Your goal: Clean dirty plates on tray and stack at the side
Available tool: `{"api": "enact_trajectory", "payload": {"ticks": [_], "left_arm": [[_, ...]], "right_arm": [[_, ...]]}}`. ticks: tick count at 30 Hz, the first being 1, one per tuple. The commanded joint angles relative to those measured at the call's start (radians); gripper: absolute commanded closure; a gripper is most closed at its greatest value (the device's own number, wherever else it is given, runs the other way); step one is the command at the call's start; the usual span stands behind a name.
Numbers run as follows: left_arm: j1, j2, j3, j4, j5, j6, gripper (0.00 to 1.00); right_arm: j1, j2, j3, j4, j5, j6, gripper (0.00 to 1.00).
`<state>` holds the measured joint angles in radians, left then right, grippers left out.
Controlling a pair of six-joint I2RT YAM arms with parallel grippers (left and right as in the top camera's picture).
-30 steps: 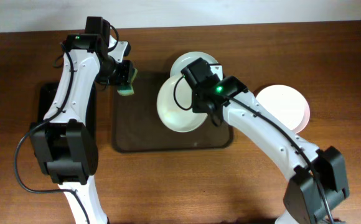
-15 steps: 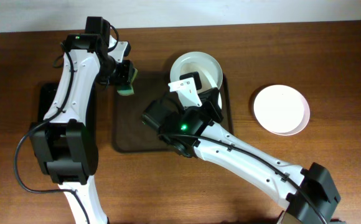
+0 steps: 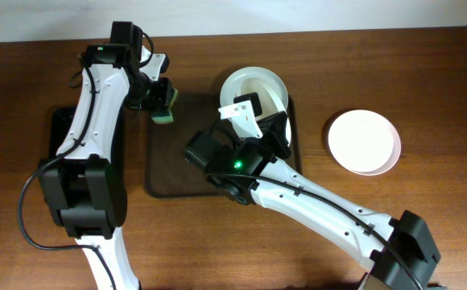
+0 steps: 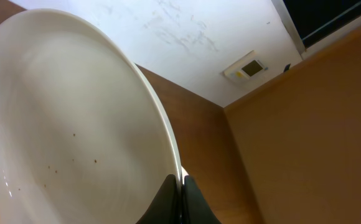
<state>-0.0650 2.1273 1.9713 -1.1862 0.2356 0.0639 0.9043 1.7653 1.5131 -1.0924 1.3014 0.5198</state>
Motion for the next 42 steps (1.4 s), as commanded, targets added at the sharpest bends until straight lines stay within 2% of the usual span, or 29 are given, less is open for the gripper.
{"api": "enact_trajectory", "payload": {"ticks": [1, 6, 10, 13, 16, 21, 23, 28, 32, 35, 42], "left_arm": [[0.003, 0.005, 0.013, 0.000, 0.000, 0.009, 0.99], [0.003, 0.005, 0.013, 0.000, 0.000, 0.009, 0.99], [0.002, 0.005, 0.013, -0.001, 0.000, 0.009, 1.00], [0.003, 0.005, 0.013, -0.001, 0.000, 0.009, 0.99], [0.003, 0.005, 0.012, -0.001, -0.015, 0.009, 0.99], [0.003, 0.005, 0.012, -0.001, -0.015, 0.009, 1.00], [0.003, 0.005, 0.012, -0.001, -0.016, 0.009, 1.00], [0.003, 0.005, 0.011, -0.002, -0.015, 0.009, 1.00], [0.003, 0.005, 0.011, -0.001, -0.015, 0.009, 0.99], [0.003, 0.005, 0.011, -0.001, -0.015, 0.009, 1.00], [0.003, 0.005, 0.011, -0.001, -0.015, 0.009, 0.99]], "right_arm": [[0.006, -0.029, 0.016, -0.002, -0.032, 0.008, 0.96], [-0.009, -0.032, 0.017, -0.018, -0.019, 0.016, 0.96], [-0.023, -0.038, 0.030, -0.026, -0.178, 0.009, 0.96], [-0.080, -0.071, 0.031, -0.025, -0.492, 0.079, 0.96], [-0.223, -0.141, 0.031, 0.001, -0.820, 0.089, 0.96], [-0.503, -0.254, 0.030, 0.014, -1.205, -0.045, 0.96], [-0.616, -0.277, 0.030, 0.013, -1.285, -0.082, 0.96], [-0.975, -0.285, 0.004, -0.001, -1.287, -0.146, 0.96], [-1.237, -0.285, -0.130, 0.032, -1.291, -0.146, 0.96], [-1.308, -0.285, -0.238, 0.100, -1.290, -0.146, 0.96], [-1.316, -0.259, -0.441, 0.357, -1.291, -0.142, 0.96]]}}
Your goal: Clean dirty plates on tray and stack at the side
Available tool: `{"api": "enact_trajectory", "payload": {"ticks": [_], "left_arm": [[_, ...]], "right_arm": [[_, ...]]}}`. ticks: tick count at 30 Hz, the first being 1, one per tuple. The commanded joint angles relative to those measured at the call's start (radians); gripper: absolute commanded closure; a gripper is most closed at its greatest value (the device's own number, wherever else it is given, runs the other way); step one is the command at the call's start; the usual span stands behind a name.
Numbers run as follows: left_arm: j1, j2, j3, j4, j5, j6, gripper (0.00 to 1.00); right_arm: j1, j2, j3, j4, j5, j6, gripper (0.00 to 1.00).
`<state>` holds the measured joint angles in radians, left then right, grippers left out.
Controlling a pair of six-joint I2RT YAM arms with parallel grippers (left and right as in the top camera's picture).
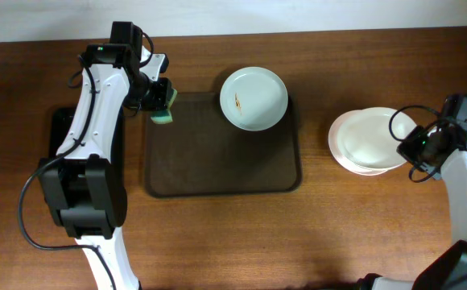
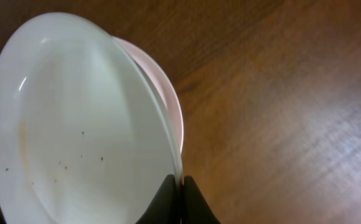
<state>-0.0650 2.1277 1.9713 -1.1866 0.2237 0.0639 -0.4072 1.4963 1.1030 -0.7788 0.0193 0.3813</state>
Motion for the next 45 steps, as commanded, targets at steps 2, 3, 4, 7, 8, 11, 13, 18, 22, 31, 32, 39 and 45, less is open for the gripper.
{"api": "enact_trajectory", "payload": {"ticks": [2, 3, 4, 7, 8, 11, 13, 18, 22, 31, 32, 39, 45], "left_arm": [[0.003, 0.004, 0.011, 0.000, -0.003, 0.009, 0.99], [0.003, 0.004, 0.011, 0.000, -0.003, 0.009, 1.00], [0.003, 0.004, 0.011, 0.000, -0.003, 0.009, 0.99], [0.003, 0.004, 0.011, -0.001, -0.003, 0.009, 1.00], [0.003, 0.004, 0.011, -0.001, -0.003, 0.009, 0.99], [0.003, 0.004, 0.011, 0.000, -0.003, 0.009, 1.00], [0.003, 0.004, 0.011, -0.001, -0.003, 0.009, 1.00], [0.003, 0.004, 0.011, 0.000, -0.003, 0.009, 1.00], [0.003, 0.004, 0.011, 0.001, -0.003, 0.009, 0.99], [0.003, 0.004, 0.011, 0.004, -0.003, 0.009, 0.99], [0.003, 0.004, 0.011, 0.004, -0.003, 0.009, 0.99], [0.003, 0.004, 0.011, 0.004, -0.003, 0.009, 1.00], [0.003, 0.004, 0.011, 0.008, -0.003, 0.009, 1.00]], "right_arm": [[-0.005, 0.043, -0.038, 0.064, -0.010, -0.003, 0.96], [-0.003, 0.066, -0.038, 0.078, -0.012, -0.003, 0.96], [0.003, 0.089, -0.038, 0.093, -0.012, -0.004, 0.96], [0.034, 0.152, -0.038, 0.132, -0.028, -0.004, 0.96], [0.043, 0.163, -0.038, 0.137, -0.029, -0.004, 0.96], [0.085, 0.190, -0.038, 0.150, -0.031, -0.004, 0.92], [0.106, 0.190, -0.037, 0.152, -0.031, -0.004, 0.52], [0.109, 0.167, 0.032, 0.063, -0.052, -0.005, 0.37], [0.172, 0.126, 0.220, -0.089, -0.127, -0.013, 0.37], [0.643, 0.243, 0.336, 0.124, -0.037, 0.259, 0.39], [0.672, 0.279, 0.336, 0.154, -0.018, 0.275, 0.41], [0.727, 0.566, 0.336, 0.235, -0.038, 0.418, 0.48], [0.719, 0.610, 0.336, 0.276, -0.064, 0.519, 0.61]]}}
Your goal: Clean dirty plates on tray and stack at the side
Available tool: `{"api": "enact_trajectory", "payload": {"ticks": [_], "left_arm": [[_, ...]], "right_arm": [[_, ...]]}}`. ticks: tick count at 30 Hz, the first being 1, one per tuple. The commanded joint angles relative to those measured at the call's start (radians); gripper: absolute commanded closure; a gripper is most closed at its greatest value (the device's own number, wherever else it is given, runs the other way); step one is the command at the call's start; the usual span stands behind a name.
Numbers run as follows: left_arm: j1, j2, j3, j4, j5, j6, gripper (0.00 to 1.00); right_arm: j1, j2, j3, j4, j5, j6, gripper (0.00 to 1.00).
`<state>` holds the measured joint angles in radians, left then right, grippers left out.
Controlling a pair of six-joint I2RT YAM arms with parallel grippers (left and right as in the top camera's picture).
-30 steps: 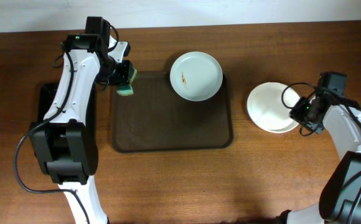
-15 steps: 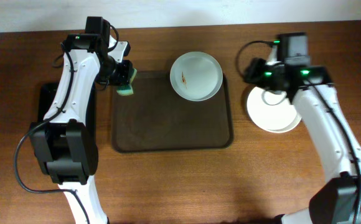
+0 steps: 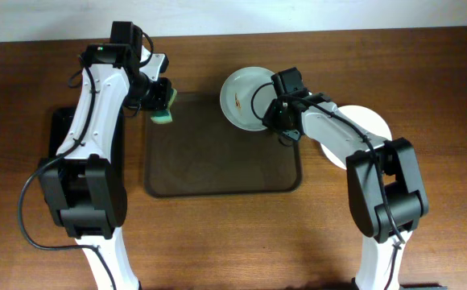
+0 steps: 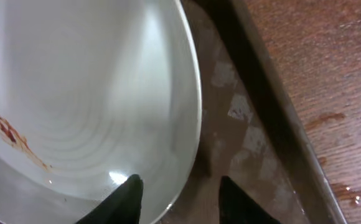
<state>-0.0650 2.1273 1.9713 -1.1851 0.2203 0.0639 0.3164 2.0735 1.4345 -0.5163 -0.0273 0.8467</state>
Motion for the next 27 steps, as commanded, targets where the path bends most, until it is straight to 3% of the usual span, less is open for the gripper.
{"api": "enact_trajectory", "payload": {"ticks": [1, 4, 6, 9, 15, 17, 19, 20, 21, 23, 27], "left_arm": [[0.003, 0.005, 0.011, 0.007, 0.000, 0.009, 0.99], [0.003, 0.005, 0.011, 0.006, 0.000, 0.009, 0.99], [0.003, 0.005, 0.011, 0.005, 0.000, 0.009, 1.00], [0.003, 0.005, 0.011, 0.006, 0.000, 0.009, 0.99], [0.003, 0.005, 0.011, 0.010, 0.000, 0.009, 0.99], [0.003, 0.005, 0.011, 0.010, 0.000, 0.009, 1.00], [0.003, 0.005, 0.011, 0.010, 0.000, 0.009, 1.00], [0.003, 0.005, 0.011, 0.011, 0.000, 0.009, 0.99], [0.003, 0.005, 0.011, 0.014, 0.000, 0.009, 1.00], [0.003, 0.005, 0.011, 0.019, 0.000, 0.009, 1.00], [0.003, 0.005, 0.011, 0.020, 0.000, 0.009, 0.99]], "right_arm": [[-0.005, 0.042, 0.005, 0.032, -0.025, 0.060, 0.61], [-0.005, 0.057, 0.005, 0.057, -0.031, 0.079, 0.71], [-0.005, 0.058, 0.005, 0.032, -0.072, 0.078, 0.95], [0.013, 0.058, 0.005, -0.060, -0.212, 0.042, 0.96], [0.129, 0.051, 0.006, -0.166, -0.261, 0.013, 0.96], [0.146, 0.035, 0.017, -0.179, -0.249, -0.029, 0.89], [0.148, 0.016, 0.055, -0.217, -0.228, -0.113, 0.65], [0.148, 0.014, 0.094, -0.235, -0.230, -0.211, 0.46], [0.148, 0.014, 0.159, -0.267, -0.211, -0.317, 0.34], [0.148, 0.014, 0.238, -0.289, -0.144, -0.427, 0.29], [0.148, 0.028, 0.273, -0.214, -0.018, -0.674, 0.35]]}}
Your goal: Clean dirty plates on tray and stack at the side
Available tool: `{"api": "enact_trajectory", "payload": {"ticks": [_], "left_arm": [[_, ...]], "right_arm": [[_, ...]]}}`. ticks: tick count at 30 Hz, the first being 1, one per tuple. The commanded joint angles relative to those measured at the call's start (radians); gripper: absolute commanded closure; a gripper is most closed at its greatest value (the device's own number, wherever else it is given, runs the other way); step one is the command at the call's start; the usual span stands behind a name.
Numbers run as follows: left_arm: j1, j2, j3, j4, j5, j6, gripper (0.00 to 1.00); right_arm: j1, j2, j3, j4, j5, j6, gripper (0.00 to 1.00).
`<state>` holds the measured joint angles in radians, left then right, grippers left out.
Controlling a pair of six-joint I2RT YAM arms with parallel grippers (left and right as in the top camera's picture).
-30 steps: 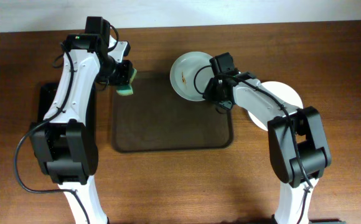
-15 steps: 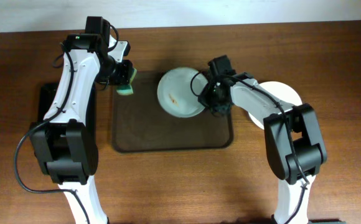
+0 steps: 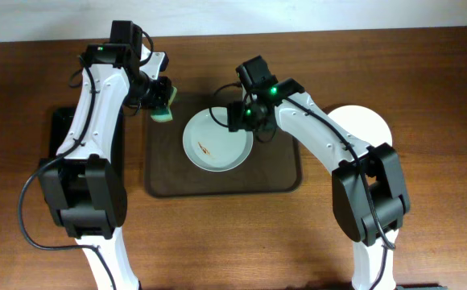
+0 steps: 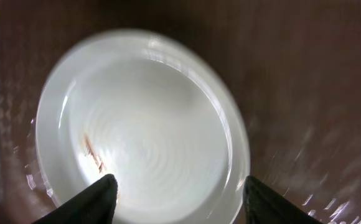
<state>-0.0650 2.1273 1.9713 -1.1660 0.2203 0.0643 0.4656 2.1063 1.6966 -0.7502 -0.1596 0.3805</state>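
A white plate [image 3: 217, 139] with a red-brown streak [image 4: 93, 152] lies in the middle of the dark tray [image 3: 282, 173]. My right gripper [image 3: 245, 115] hovers over the plate's far right rim. In the right wrist view its gripper [image 4: 180, 208] is open wide, with the plate [image 4: 149, 124] between and below the fingers, which do not grip it. At the tray's far left corner my left gripper [image 3: 163, 97] is shut on a green and yellow sponge [image 3: 163, 114]. A stack of white plates [image 3: 370, 129] sits on the table right of the tray, partly behind the right arm.
A dark pad [image 3: 56, 129] lies left of the tray under the left arm. The right arm reaches across the tray's right edge. The tray's surface [image 4: 292, 74] looks wet and shiny around the plate. Brown table [image 3: 427, 225] surrounds everything.
The streaked plate was at the tray's far right corner and now lies in the tray's middle. My right gripper has moved left with it and stands open wider. The left arm has not moved.
My right gripper was shut on a speckled white plate's rim, lifted over the tray. Then it held that plate over the plate on the right. Then the plate lay there and the gripper stood open at the streaked plate, which now lies mid-tray.
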Motion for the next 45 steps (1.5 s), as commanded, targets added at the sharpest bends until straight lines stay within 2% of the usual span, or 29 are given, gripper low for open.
{"api": "enact_trajectory", "payload": {"ticks": [1, 7, 9, 10, 13, 18, 23, 25, 28, 30, 31, 32, 34, 36, 38, 40, 42, 43, 45], "left_arm": [[0.003, 0.005, 0.011, 0.001, 0.000, 0.008, 0.99], [0.003, 0.005, 0.011, 0.001, 0.000, 0.008, 0.99], [0.003, 0.005, 0.011, 0.002, 0.000, 0.008, 0.99], [0.003, 0.005, 0.011, 0.002, 0.000, 0.009, 0.99], [0.003, 0.005, 0.011, 0.002, 0.000, 0.008, 0.99], [0.003, 0.005, 0.011, 0.002, 0.000, 0.009, 0.99], [0.003, 0.005, 0.011, 0.002, 0.000, 0.008, 0.99], [0.003, 0.005, 0.011, 0.002, 0.000, 0.009, 0.99], [0.003, 0.005, 0.011, 0.002, 0.000, 0.009, 0.99], [0.003, 0.005, 0.011, 0.003, 0.000, 0.009, 0.99], [0.003, 0.005, 0.011, 0.003, 0.000, 0.009, 0.99], [0.003, 0.005, 0.011, 0.003, 0.000, 0.009, 0.99], [0.003, 0.005, 0.011, 0.003, 0.000, 0.009, 0.99], [0.003, 0.005, 0.011, 0.002, 0.000, 0.009, 0.99], [0.003, 0.005, 0.011, 0.002, 0.000, 0.009, 0.99], [0.003, 0.005, 0.011, 0.003, 0.000, 0.009, 0.99], [0.003, 0.005, 0.011, 0.003, 0.000, 0.009, 0.99], [0.003, 0.005, 0.011, 0.002, 0.000, 0.009, 0.99], [0.003, 0.005, 0.011, 0.002, 0.000, 0.009, 0.99]], "right_arm": [[-0.003, 0.004, 0.011, 0.026, 0.121, -0.235, 0.35], [-0.010, 0.099, 0.019, 0.032, 0.084, -0.407, 0.42], [-0.014, 0.108, 0.021, 0.027, 0.085, -0.452, 0.50], [-0.016, 0.113, 0.021, 0.021, 0.086, -0.455, 0.51], [-0.027, 0.126, 0.020, -0.005, 0.085, -0.455, 0.74], [-0.028, 0.126, 0.021, -0.039, 0.082, -0.443, 0.85], [-0.029, 0.126, 0.043, -0.192, 0.092, -0.132, 0.91], [-0.029, 0.126, 0.043, -0.290, 0.085, 0.129, 0.96], [-0.013, 0.126, 0.043, -0.302, -0.027, 0.229, 0.96], [0.014, 0.126, 0.043, -0.267, -0.032, 0.262, 0.96], [0.027, 0.126, 0.043, -0.237, -0.031, 0.261, 0.87], [0.034, 0.126, 0.043, -0.206, -0.030, 0.260, 0.71], [0.038, 0.126, 0.043, -0.139, -0.013, 0.233, 0.66], [0.037, 0.126, 0.043, -0.084, 0.018, 0.196, 0.69], [0.038, 0.126, 0.042, -0.055, 0.079, 0.149, 0.78], [0.038, 0.126, 0.040, -0.030, 0.098, 0.077, 0.80], [0.038, 0.129, 0.031, 0.010, 0.093, 0.039, 0.79], [0.039, 0.135, 0.025, 0.038, 0.082, 0.013, 0.73], [0.038, 0.157, 0.025, 0.067, 0.025, -0.037, 0.69]]}}
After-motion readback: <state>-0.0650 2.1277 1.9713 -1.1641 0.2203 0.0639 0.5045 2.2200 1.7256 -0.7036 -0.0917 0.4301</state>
